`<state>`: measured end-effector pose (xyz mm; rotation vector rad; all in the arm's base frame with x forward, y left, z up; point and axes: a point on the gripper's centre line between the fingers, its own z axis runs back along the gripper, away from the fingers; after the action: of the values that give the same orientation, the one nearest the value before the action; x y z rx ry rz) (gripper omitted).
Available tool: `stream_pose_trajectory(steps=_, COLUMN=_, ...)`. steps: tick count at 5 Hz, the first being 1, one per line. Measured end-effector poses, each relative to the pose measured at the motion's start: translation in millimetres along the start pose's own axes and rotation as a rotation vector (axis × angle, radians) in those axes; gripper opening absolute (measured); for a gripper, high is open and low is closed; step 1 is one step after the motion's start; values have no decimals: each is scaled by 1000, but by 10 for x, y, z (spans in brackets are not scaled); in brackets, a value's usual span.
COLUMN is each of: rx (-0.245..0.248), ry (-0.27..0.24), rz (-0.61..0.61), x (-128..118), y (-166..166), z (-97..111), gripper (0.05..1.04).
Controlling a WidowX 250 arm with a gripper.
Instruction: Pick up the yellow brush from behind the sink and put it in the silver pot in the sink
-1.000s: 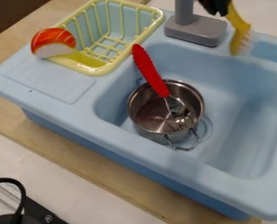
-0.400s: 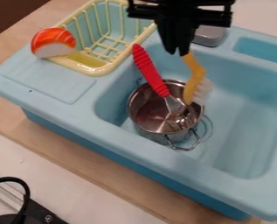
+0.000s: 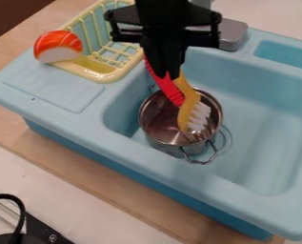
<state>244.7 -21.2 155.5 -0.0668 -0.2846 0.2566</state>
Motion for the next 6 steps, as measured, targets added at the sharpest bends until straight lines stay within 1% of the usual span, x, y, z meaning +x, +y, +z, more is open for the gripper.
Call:
stream_pose_trajectory(steps=1, rx=8, ry=16, rz=10, x=12, y=77, z=-147, gripper=64)
stream_pose_trajectory(steps=2, rx=3, ry=43, rz=18, x=12, y=100, z=-221, gripper=64)
stream_pose_trajectory(steps=3, rx=4, ry=113, rz=46, x=2, y=124, z=-296, gripper=86)
stream_pose_trajectory(steps=4, rx=24, ry=132, rz=57, x=24, y=202, z=-340, gripper=242)
stream_pose_trajectory(steps=5, rx=21, ry=125, rz=55, x=79, y=241, z=-345, gripper=492)
stream_pose_trajectory(steps=6, rx=23, ry=112, rz=52, x=146, y=248, z=-292, gripper=787)
